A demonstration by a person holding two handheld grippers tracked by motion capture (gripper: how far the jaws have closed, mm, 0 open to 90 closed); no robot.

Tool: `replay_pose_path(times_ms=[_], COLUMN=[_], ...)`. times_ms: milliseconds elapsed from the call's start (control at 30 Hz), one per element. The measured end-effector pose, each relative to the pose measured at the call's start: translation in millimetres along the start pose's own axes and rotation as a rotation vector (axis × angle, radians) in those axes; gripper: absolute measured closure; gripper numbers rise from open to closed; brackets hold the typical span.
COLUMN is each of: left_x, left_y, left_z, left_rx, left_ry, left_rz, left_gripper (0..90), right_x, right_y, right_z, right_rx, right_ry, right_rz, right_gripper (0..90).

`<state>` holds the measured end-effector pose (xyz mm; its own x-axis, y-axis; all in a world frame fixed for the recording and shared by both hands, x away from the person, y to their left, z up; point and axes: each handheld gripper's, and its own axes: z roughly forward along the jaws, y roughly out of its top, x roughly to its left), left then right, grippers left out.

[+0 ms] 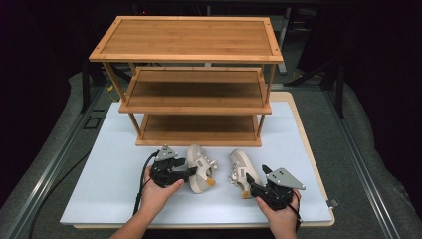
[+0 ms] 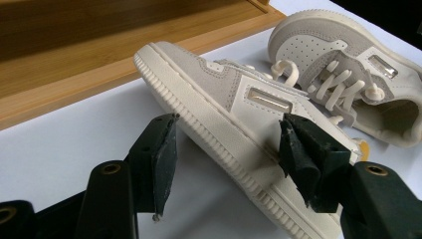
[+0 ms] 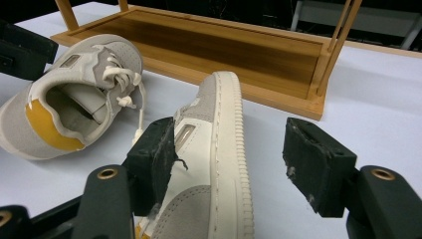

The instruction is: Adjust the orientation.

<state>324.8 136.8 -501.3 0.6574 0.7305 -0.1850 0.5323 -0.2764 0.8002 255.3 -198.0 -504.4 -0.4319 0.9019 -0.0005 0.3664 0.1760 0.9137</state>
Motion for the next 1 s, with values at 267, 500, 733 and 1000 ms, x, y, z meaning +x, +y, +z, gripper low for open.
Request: replay_pose_path(times_ms=[267,500,733,1000], left_x=[3.9,8.0,28.5,25.7], left_y=[-3.7,-8.6,-28.0,-23.6], left_z=[-5.0,-10.5,-21.9,-40.0], left_rx=[-0.001,0.007,0.052,-0.043], left_ry=[0.017,0.037,0.115,0.080], left_rz=[-0.012,-0.029,-0.080,-0.106], left_gripper=[39.5,40.9,46.5,47.3], right_x=[0.6,-0.1,0.4,0.5], right_y=[0.4,0.1,0.8,0.5], right_z=[-0.8,-0.7,-2.1,-1.6], right_rx=[0.009,-0.002,-0.008,-0.005], right_ry=[-0.007,-0.007,-0.012,-0.015], right_rz=[-0.007,-0.003,-0.004,-0.005], right_gripper=[37.3,37.3,37.4,37.4])
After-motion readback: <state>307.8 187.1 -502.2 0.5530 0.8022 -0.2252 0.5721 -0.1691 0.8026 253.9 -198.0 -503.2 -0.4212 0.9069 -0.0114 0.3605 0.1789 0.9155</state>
